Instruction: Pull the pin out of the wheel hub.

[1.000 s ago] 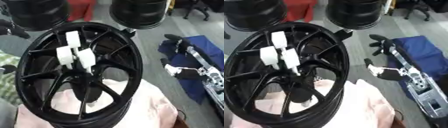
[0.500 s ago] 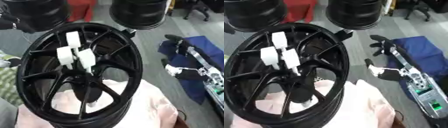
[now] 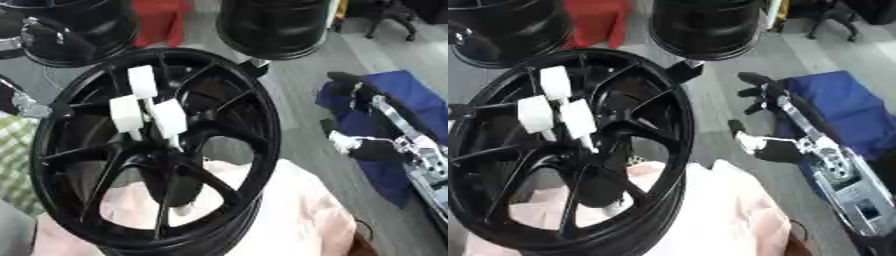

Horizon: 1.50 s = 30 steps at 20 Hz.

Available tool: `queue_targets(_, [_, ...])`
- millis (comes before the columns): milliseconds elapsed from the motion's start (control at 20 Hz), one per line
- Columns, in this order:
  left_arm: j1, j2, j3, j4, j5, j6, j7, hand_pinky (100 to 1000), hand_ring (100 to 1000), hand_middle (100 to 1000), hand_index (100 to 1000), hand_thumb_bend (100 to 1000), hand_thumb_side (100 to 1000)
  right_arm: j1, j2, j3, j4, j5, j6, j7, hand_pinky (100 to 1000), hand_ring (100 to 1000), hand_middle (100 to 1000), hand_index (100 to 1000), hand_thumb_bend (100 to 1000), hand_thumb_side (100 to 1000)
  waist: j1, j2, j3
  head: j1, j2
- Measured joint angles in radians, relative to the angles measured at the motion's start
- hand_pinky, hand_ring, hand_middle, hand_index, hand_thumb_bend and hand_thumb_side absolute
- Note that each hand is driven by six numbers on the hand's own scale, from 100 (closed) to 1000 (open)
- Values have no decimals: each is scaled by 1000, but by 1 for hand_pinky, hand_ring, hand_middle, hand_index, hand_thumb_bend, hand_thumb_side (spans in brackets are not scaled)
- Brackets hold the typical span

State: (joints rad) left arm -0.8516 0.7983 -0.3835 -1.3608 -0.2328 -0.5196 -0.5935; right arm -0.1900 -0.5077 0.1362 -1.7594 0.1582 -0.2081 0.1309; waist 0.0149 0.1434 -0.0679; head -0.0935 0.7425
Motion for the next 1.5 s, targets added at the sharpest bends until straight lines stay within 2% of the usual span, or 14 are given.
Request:
queue_targets(450, [-43,-68,-38,87,32,47,-47,838,749,726,900,526,487,7,0,0,6,-2,0,0,674,858,958,962,224,239,6,-5,0,-13,0])
queue_targets(1500, [-44,-86,-68,83,85,120,-120,825,710,684,886,533,526,7,0,0,12,-3,-2,2,674,859,959,962,222,243,6,-5,0,-15,3])
